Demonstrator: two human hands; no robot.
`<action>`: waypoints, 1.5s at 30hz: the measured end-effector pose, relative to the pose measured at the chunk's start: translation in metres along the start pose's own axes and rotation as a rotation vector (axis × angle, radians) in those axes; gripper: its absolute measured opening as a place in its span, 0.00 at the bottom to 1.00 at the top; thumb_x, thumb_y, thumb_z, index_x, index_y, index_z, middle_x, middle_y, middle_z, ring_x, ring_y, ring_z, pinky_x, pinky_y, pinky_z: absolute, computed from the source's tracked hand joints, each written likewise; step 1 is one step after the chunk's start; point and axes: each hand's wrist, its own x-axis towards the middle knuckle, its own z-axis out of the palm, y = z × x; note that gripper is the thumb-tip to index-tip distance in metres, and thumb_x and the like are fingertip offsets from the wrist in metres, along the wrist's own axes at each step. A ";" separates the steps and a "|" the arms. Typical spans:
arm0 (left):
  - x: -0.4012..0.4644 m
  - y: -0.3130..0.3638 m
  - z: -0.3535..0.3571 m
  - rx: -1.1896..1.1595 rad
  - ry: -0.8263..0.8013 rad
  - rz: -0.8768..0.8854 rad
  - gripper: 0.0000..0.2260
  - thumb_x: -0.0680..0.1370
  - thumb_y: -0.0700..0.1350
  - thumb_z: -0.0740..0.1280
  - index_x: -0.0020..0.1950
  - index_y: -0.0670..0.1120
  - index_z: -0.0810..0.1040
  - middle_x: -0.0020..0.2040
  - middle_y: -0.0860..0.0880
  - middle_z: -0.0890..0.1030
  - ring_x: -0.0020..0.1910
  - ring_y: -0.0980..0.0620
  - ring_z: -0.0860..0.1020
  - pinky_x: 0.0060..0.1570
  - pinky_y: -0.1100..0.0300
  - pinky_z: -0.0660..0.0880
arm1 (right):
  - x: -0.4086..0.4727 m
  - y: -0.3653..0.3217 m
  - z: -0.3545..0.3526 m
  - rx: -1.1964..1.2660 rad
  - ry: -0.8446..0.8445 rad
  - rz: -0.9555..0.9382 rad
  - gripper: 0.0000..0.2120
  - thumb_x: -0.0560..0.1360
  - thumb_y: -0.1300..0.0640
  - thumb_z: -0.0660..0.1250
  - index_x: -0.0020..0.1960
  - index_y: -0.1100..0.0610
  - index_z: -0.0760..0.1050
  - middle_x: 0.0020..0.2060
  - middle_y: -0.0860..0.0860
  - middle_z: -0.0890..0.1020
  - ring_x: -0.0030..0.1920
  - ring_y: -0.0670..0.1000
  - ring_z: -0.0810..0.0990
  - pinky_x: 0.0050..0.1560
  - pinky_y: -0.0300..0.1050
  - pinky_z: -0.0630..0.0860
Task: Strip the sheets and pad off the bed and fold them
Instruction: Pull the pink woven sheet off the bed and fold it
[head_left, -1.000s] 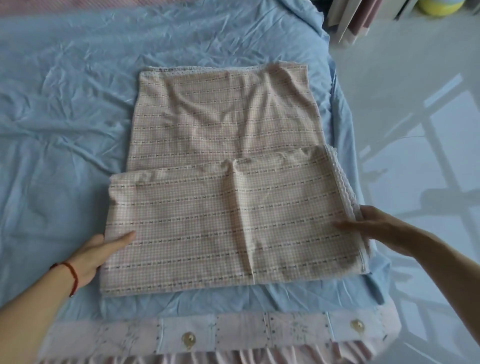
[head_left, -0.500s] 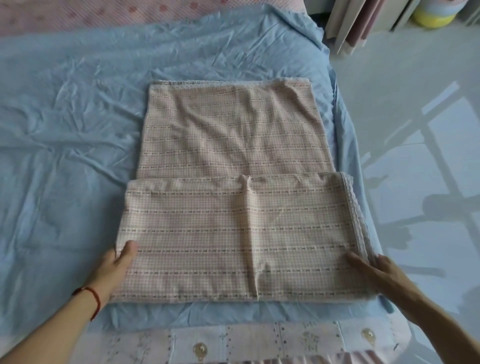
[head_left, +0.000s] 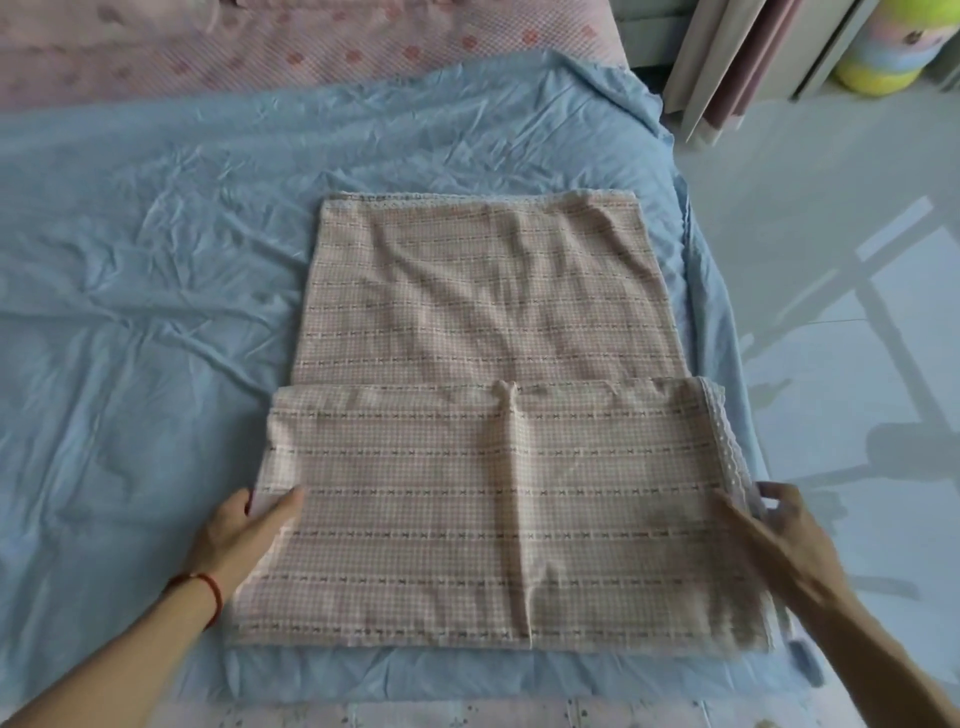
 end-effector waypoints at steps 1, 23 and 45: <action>0.012 0.015 -0.003 -0.064 -0.006 -0.009 0.22 0.75 0.62 0.71 0.44 0.42 0.79 0.39 0.45 0.82 0.43 0.42 0.80 0.43 0.51 0.74 | 0.012 -0.015 -0.002 0.044 0.018 0.008 0.40 0.65 0.28 0.66 0.65 0.56 0.69 0.51 0.59 0.81 0.51 0.61 0.79 0.50 0.53 0.73; 0.071 0.034 0.083 0.659 0.032 0.329 0.35 0.73 0.74 0.36 0.76 0.66 0.29 0.82 0.48 0.36 0.81 0.39 0.40 0.70 0.24 0.50 | 0.082 -0.009 0.060 -0.647 0.008 -0.511 0.37 0.74 0.23 0.39 0.78 0.33 0.31 0.79 0.39 0.31 0.80 0.57 0.30 0.77 0.68 0.37; -0.078 -0.054 -0.015 0.642 0.002 0.828 0.31 0.64 0.40 0.52 0.60 0.48 0.85 0.59 0.51 0.84 0.56 0.48 0.84 0.48 0.53 0.82 | -0.049 0.080 0.017 -0.674 0.040 -0.929 0.44 0.57 0.77 0.71 0.71 0.54 0.76 0.68 0.52 0.79 0.67 0.57 0.79 0.63 0.56 0.78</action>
